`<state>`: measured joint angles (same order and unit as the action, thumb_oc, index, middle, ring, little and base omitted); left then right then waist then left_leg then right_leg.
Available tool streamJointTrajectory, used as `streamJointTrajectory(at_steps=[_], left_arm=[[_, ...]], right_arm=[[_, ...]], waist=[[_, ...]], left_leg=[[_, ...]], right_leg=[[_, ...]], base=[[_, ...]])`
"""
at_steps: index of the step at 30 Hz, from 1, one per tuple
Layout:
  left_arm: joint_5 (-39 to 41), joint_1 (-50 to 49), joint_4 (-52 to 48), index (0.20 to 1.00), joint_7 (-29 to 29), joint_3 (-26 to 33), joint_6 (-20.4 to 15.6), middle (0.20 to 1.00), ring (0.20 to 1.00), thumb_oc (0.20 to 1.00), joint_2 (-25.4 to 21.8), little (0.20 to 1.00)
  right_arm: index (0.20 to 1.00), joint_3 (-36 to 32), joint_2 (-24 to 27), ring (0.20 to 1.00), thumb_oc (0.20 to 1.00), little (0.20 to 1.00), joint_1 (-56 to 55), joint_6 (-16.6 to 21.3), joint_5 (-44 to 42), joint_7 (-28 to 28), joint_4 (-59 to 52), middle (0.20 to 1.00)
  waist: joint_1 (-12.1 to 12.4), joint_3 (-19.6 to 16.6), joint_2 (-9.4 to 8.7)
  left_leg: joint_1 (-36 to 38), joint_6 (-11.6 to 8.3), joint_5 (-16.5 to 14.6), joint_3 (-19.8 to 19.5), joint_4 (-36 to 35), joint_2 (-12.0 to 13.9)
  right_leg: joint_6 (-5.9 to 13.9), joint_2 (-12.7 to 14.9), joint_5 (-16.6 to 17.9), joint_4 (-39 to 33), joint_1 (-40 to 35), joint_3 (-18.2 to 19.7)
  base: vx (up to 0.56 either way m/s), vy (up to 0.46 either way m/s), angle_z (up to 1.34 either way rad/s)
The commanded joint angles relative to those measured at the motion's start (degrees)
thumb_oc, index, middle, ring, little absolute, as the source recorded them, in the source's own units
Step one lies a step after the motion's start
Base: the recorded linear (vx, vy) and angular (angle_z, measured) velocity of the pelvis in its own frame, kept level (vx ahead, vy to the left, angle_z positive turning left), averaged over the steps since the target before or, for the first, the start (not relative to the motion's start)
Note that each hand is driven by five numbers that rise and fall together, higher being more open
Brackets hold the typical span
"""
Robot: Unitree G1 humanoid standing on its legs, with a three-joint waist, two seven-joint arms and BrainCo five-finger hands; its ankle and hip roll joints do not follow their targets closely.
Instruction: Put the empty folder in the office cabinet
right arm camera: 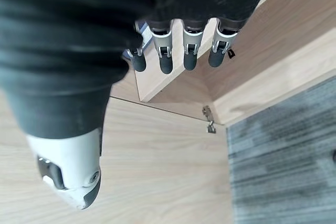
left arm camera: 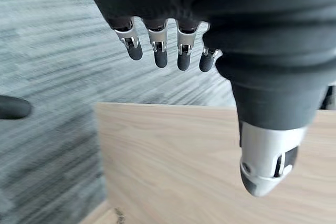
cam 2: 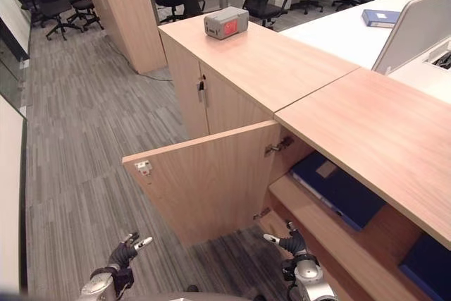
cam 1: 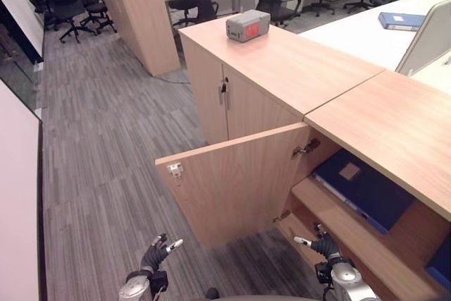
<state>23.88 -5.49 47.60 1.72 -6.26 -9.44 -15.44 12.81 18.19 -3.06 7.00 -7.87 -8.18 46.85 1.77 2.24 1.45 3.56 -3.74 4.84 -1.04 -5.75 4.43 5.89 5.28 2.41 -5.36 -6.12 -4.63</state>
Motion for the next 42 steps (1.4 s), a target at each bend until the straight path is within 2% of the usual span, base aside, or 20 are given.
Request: streamJointTrajectory(at_steps=[1,9,14,23,30,42], left_arm=[[1.31,3.86,0.32,1.000,-0.63,1.17,-3.01,1.000,1.000,1.000,-1.75,1.000],[1.87,6.13,-1.15,1.000,-1.87,3.19,-3.69,1.000,1.000,1.000,-3.95,1.000],[2.98,10.30,-4.03,1.000,-2.45,3.47,-4.18,1.000,1.000,1.000,-7.26,1.000],[4.50,17.03,-4.56,1.000,-0.36,1.45,-3.98,1.000,1.000,1.000,-11.86,1.000],[5.31,20.57,-6.17,1.000,1.28,-2.04,-3.83,1.000,1.000,1.000,-11.66,1.000],[6.63,22.64,-10.72,1.000,2.90,-8.23,-2.95,1.000,1.000,1.000,-6.82,1.000]], right_arm=[[1.000,-1.05,0.34,1.000,1.000,1.000,0.49,2.36,-0.56,0.32,-2.12,1.000],[1.000,-0.97,0.60,1.000,1.000,1.000,-0.32,2.34,-0.47,0.88,-3.17,1.000],[1.000,-0.63,1.02,1.000,1.000,1.000,-0.24,2.32,-0.70,1.28,-2.28,1.000],[1.000,0.51,1.27,1.000,1.000,1.000,0.16,2.11,-1.20,2.64,-1.14,1.000],[1.000,1.07,0.88,1.000,1.000,1.000,0.45,1.82,-1.43,3.27,0.31,1.000],[1.000,2.46,-0.47,1.000,1.000,1.000,1.36,0.70,-1.27,3.81,1.82,1.000]], waist=[[0.73,-0.41,-2.25],[-0.15,-1.10,-2.06],[-1.43,-1.53,-1.76],[-3.10,-1.85,-1.75],[-3.82,-1.95,-1.93],[-4.49,-1.67,-2.60]], left_leg=[[1.20,-0.42,-4.96,2.11,1.35,-1.11],[2.40,-0.80,-5.03,3.05,0.75,-0.65],[2.87,-0.80,-5.35,3.58,0.75,-0.67],[3.59,-0.86,-5.87,5.16,0.75,-0.53],[3.83,-0.82,-6.08,5.65,0.75,-0.56],[3.94,-0.46,-6.45,6.10,0.75,-0.90]], right_leg=[[4.97,4.95,-2.87,2.29,-0.78,-4.41],[5.01,4.93,-2.38,1.54,-1.14,-4.44],[5.03,5.13,-2.15,1.87,-0.82,-3.66],[5.56,5.33,-1.57,1.89,-0.36,-2.31],[5.87,5.58,-1.27,1.86,-0.29,-1.98],[6.18,5.98,-0.75,1.94,0.19,-1.27]], base=[[0.00,0.000,0.00],[0.00,0.005,-0.05],[0.01,0.010,-0.01],[0.01,0.019,-0.09],[0.00,0.012,-0.07],[0.00,0.000,0.00]])
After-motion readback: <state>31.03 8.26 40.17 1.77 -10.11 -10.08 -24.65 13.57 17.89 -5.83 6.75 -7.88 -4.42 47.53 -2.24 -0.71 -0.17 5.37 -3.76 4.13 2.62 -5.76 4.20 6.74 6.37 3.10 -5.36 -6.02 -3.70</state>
